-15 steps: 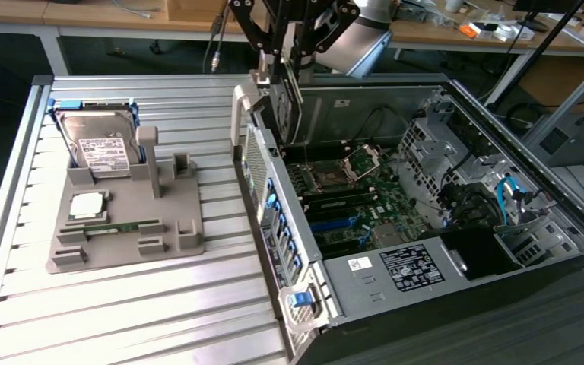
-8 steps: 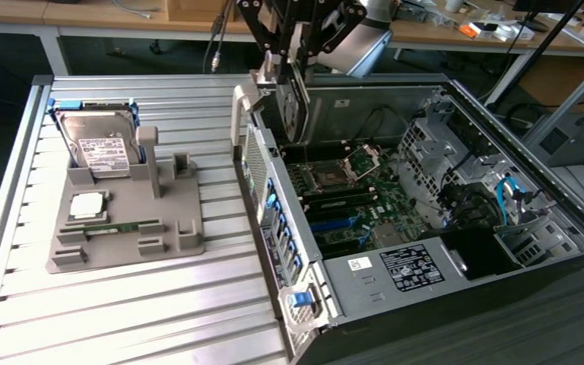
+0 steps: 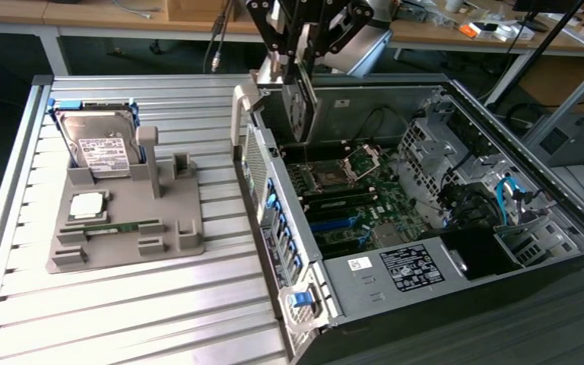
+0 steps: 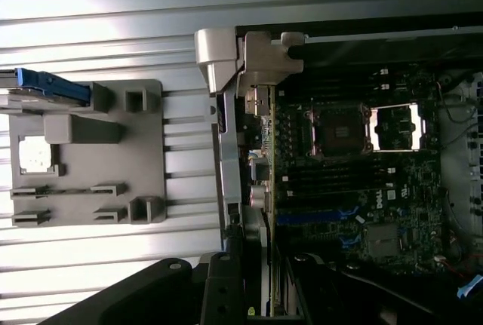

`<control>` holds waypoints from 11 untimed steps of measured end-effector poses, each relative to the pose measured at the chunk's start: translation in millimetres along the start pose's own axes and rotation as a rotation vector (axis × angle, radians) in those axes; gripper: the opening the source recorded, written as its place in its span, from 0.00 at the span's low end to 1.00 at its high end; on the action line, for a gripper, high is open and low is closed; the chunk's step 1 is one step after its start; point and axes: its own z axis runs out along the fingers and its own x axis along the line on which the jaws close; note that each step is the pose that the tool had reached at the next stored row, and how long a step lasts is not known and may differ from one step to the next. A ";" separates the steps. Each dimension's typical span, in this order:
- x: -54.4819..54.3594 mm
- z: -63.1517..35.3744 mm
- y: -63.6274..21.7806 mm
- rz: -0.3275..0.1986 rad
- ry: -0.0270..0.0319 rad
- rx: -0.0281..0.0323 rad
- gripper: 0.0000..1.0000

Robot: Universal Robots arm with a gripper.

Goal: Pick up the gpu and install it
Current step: 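Pick up the gpu and move the gpu toward the slot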

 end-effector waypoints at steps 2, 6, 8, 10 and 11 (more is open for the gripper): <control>-2.1 0.2 0.2 0.000 0.0000 0.0000 0.27; -6.5 1.0 0.4 0.000 0.0000 0.0000 0.27; -8.1 1.3 0.5 0.000 0.0000 0.0000 0.27; -9.8 1.7 0.6 0.000 0.0000 0.0000 0.27; -10.8 2.0 0.7 0.000 0.0000 0.0001 0.27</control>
